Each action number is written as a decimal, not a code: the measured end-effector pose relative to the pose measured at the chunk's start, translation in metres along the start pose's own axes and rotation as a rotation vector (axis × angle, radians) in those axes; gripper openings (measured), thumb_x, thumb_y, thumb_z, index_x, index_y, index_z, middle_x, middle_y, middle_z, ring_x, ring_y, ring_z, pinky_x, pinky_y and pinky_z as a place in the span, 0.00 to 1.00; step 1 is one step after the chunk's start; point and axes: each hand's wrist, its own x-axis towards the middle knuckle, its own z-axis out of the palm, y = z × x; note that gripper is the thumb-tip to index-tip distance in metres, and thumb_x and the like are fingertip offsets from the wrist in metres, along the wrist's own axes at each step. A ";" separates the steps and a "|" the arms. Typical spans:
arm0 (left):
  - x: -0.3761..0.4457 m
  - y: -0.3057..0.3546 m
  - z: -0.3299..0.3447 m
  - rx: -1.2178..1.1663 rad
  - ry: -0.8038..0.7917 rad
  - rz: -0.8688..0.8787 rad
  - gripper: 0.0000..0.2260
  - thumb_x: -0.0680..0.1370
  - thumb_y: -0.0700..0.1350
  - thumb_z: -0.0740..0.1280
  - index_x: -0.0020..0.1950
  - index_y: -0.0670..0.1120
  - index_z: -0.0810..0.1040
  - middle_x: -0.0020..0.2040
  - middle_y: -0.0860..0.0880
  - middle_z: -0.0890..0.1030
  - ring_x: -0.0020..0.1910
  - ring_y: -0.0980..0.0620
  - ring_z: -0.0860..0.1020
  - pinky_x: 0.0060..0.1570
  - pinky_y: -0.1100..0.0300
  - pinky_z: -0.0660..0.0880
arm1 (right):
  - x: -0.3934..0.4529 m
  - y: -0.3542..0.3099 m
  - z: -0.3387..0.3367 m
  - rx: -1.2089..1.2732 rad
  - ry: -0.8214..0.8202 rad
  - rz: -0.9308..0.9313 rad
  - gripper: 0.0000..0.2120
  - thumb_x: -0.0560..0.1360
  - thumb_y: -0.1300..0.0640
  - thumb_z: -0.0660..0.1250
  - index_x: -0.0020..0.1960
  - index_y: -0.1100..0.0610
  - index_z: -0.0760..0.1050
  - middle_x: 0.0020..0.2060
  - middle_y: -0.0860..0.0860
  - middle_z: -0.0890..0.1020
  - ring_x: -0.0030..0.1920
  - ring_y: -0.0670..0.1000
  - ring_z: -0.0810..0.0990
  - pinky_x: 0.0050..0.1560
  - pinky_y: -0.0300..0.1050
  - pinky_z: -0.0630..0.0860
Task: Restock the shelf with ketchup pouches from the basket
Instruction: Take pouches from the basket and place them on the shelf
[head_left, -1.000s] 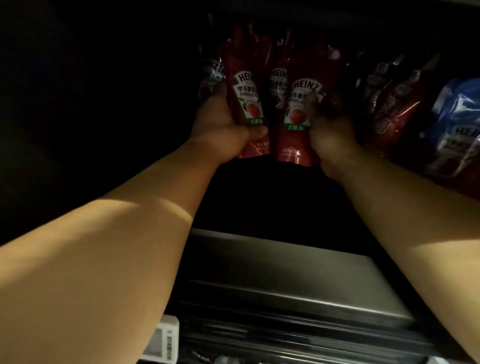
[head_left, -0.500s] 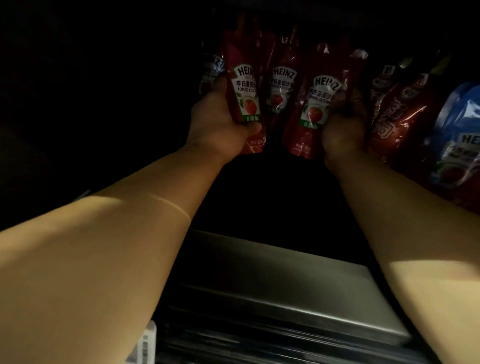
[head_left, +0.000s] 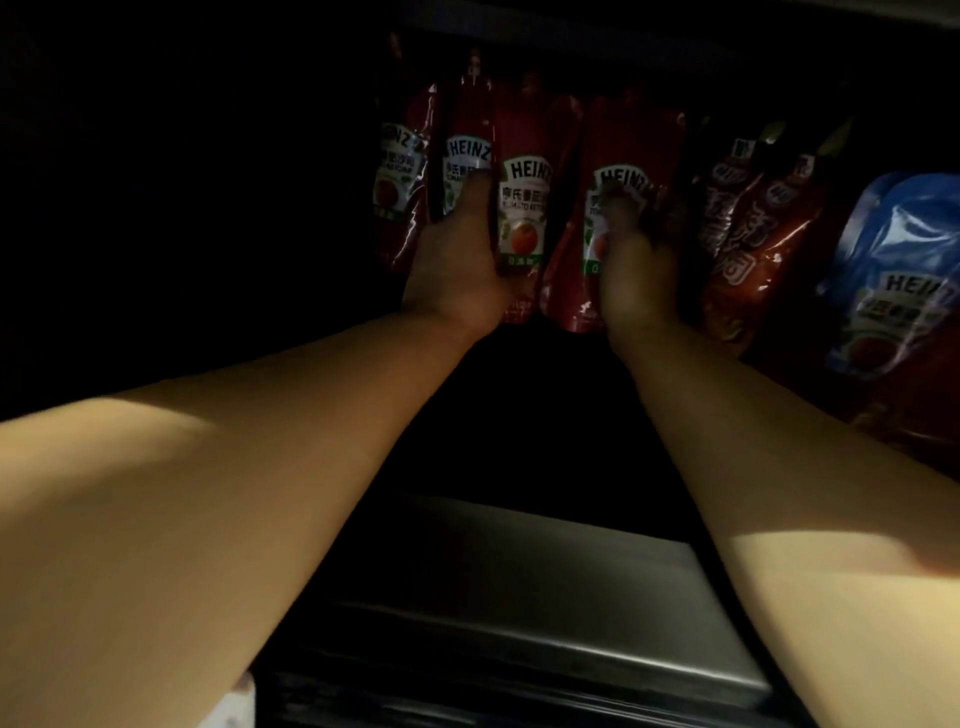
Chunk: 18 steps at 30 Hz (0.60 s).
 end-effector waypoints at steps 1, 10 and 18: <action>0.002 0.001 0.005 0.038 -0.007 0.019 0.34 0.73 0.46 0.77 0.74 0.50 0.65 0.63 0.51 0.79 0.59 0.55 0.79 0.54 0.68 0.74 | -0.002 0.001 -0.001 -0.048 -0.031 -0.012 0.40 0.72 0.43 0.71 0.78 0.49 0.58 0.60 0.42 0.77 0.55 0.41 0.78 0.48 0.37 0.76; 0.007 -0.003 0.012 0.410 0.024 -0.056 0.32 0.78 0.48 0.70 0.78 0.49 0.58 0.76 0.38 0.60 0.74 0.38 0.64 0.71 0.47 0.66 | -0.008 0.007 0.001 -0.699 -0.063 0.101 0.51 0.69 0.26 0.62 0.81 0.49 0.45 0.77 0.54 0.61 0.75 0.58 0.62 0.74 0.53 0.61; 0.005 0.000 0.011 0.237 -0.080 0.033 0.32 0.78 0.44 0.71 0.78 0.46 0.60 0.71 0.41 0.72 0.69 0.42 0.73 0.68 0.53 0.71 | -0.010 0.004 0.000 -0.918 -0.106 0.038 0.43 0.78 0.31 0.56 0.81 0.58 0.49 0.80 0.59 0.54 0.79 0.61 0.53 0.78 0.55 0.51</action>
